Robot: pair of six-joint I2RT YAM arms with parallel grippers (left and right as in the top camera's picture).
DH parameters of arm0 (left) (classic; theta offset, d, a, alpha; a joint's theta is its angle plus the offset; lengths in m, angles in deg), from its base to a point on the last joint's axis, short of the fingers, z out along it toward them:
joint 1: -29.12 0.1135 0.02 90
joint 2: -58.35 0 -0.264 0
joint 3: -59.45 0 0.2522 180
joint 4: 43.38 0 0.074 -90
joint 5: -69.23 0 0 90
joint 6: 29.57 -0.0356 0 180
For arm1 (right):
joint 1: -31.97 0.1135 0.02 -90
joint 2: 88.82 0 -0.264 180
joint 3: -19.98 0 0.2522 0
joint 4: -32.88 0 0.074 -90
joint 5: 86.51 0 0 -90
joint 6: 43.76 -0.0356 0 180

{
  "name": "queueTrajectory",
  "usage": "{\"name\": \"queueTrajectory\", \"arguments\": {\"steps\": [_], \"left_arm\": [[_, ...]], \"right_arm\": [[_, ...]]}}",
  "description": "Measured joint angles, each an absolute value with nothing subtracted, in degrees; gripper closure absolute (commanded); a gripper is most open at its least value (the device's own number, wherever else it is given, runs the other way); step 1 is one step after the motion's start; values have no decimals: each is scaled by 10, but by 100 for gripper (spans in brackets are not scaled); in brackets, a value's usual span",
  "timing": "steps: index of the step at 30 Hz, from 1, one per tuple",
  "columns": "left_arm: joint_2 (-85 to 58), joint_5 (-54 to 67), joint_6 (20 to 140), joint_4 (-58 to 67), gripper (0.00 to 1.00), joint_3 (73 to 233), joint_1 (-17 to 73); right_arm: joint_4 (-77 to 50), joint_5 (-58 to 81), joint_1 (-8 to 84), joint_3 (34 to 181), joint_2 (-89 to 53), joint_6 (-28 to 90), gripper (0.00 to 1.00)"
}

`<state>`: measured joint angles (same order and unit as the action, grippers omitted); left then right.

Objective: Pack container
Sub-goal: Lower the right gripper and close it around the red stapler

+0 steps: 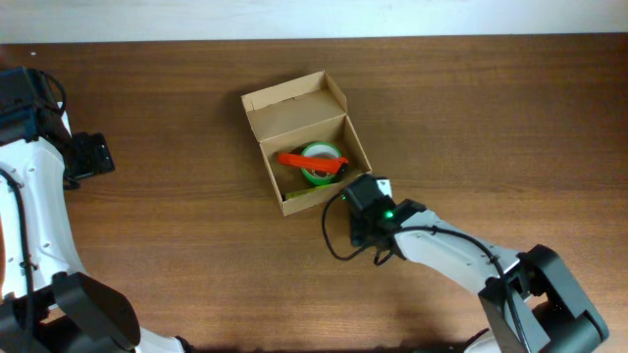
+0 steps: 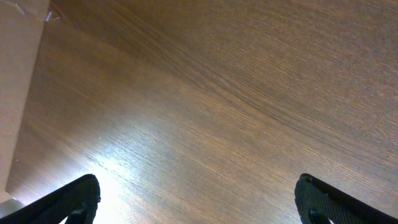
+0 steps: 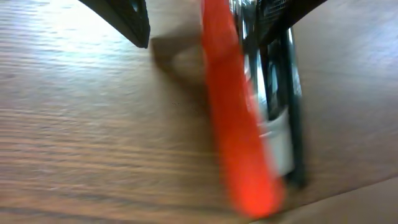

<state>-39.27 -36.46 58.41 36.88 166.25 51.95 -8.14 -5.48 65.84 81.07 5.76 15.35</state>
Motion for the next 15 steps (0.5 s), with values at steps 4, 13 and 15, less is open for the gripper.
{"name": "queueTrajectory", "arguments": {"steps": [4, 13, 15], "left_arm": [[-393, -365, 584, 369, 0, 1662, 519], [-393, -365, 584, 369, 0, 1662, 519], [-393, -365, 584, 369, 0, 1662, 519]], "right_arm": [[-83, -57, 640, 811, 60, 182, 46], [-77, -57, 639, 811, 59, 225, 45], [-77, -57, 639, 811, 58, 233, 45]]}}
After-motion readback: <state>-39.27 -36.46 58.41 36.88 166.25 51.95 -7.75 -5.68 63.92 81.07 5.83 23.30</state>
